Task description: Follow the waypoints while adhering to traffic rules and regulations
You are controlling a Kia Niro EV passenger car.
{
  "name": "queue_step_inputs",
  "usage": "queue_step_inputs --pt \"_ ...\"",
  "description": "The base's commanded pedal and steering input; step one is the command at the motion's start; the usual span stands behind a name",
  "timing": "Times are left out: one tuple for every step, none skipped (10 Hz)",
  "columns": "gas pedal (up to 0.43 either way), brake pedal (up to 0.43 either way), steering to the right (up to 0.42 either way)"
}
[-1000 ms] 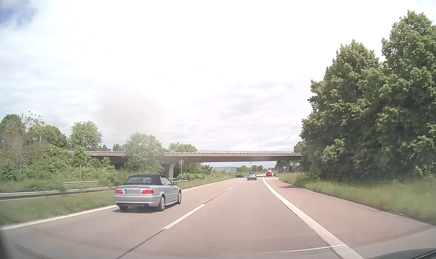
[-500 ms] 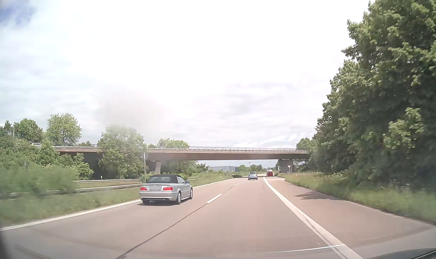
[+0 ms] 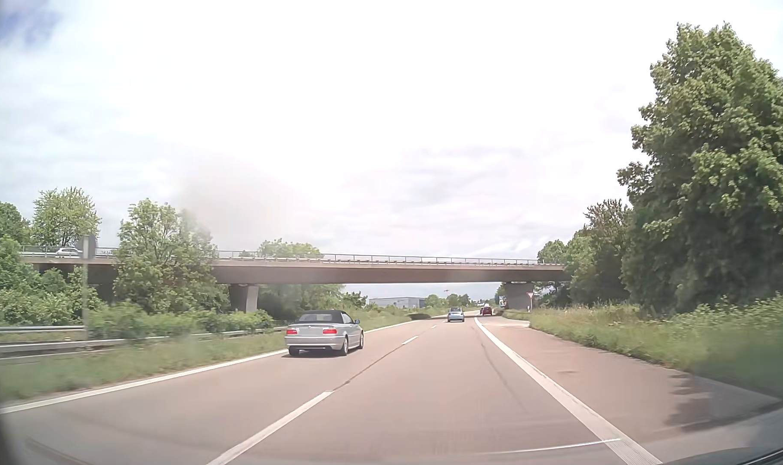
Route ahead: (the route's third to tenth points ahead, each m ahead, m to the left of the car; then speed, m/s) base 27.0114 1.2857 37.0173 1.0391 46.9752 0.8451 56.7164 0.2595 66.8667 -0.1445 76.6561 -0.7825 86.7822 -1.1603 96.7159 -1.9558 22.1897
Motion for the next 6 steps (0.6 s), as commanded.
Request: queue_step_inputs --pt "0.118 0.0 0.002" --pt "0.118 0.0 0.002" --pt "0.118 0.0 0.002" --pt "0.13 0.0 0.002" --pt "0.13 0.0 0.002" --pt "0.13 0.0 0.003"
